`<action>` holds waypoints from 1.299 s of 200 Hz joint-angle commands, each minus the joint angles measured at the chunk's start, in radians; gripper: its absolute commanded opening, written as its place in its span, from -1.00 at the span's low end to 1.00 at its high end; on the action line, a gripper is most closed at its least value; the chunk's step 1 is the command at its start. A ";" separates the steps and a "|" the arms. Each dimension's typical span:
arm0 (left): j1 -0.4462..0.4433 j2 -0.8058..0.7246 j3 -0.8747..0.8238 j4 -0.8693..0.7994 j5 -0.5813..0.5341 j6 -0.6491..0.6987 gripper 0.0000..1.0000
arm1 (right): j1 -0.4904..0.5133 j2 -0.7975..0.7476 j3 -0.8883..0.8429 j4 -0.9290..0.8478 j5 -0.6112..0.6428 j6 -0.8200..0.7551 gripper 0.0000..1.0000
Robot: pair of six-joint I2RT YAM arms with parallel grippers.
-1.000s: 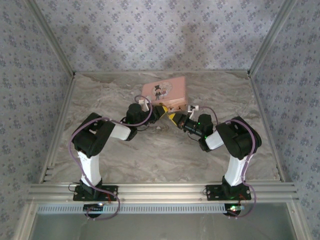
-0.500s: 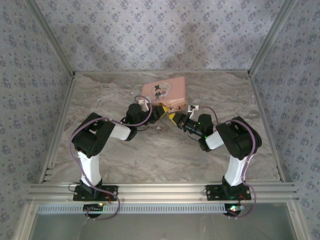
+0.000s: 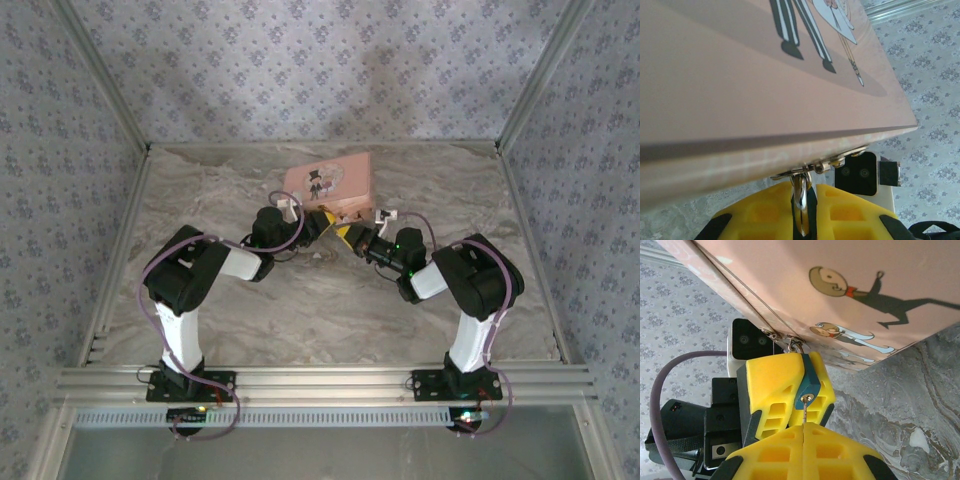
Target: Unlock a padlock with a key
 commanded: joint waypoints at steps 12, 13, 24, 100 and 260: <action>-0.011 0.004 0.008 0.130 0.042 -0.030 -1.00 | 0.011 -0.006 0.042 0.032 0.059 0.045 -1.00; -0.011 0.004 0.008 0.130 0.042 -0.030 -1.00 | 0.012 -0.005 0.043 0.032 0.059 0.046 -1.00; -0.010 0.004 0.006 0.135 0.043 -0.031 -1.00 | 0.012 -0.004 0.045 0.032 0.069 0.062 -1.00; -0.014 0.013 0.003 0.183 0.046 -0.056 -1.00 | 0.020 -0.024 0.034 0.030 0.148 0.243 -1.00; -0.024 0.010 0.004 0.182 0.048 -0.051 -1.00 | 0.084 0.021 0.075 0.031 0.212 0.317 -1.00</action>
